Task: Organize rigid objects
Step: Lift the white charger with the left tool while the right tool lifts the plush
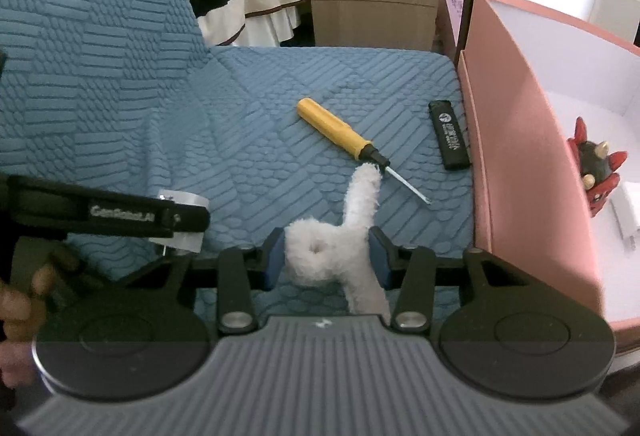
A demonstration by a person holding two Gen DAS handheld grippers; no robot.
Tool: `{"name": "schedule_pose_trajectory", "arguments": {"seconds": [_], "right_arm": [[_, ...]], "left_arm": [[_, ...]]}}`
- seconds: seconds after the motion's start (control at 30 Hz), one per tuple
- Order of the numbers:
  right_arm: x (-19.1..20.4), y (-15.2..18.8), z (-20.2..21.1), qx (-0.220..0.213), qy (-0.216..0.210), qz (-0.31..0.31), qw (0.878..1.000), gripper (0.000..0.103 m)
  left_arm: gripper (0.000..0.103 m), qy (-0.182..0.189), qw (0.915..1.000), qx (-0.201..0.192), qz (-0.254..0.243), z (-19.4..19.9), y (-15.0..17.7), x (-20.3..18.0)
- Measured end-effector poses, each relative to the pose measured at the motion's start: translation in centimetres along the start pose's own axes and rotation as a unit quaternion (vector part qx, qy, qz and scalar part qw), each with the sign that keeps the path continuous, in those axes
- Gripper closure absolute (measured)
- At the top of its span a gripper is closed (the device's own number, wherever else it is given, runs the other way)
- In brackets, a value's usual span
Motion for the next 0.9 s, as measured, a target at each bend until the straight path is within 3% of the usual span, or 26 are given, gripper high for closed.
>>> {"name": "schedule_pose_trajectory", "arguments": {"seconds": [0.33,0.63,0.9], "right_arm": [[0.0,-2.1,4.0,-0.01,-0.002,-0.006,1.0,0.056],[-0.2,-6.4,8.9,-0.047,-0.008,0.016,0.999,0.056],[-1.5,-9.7,13.1,-0.083,-0.013,0.02,0.996,0.056]], "left_arm": [[0.055,0.019,0.9994,-0.009,0.029,3.8,-0.6,-0.6],[0.055,0.025,0.9985,-0.04,0.028,9.4,-4.0,-2.3],[0.055,0.041,0.9969,-0.067,0.005,14.2,-6.5,-6.5]]}}
Point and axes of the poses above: each gripper's, at about its wrist camera, not at the fingertips, and z roughly against the way its jaws point, x to its left, y to its underside, the point moved 7 cm from there along -z, roughly the way its jaws point, and after that the axes turned 15 degrees about -y, right-handed, at the moved point
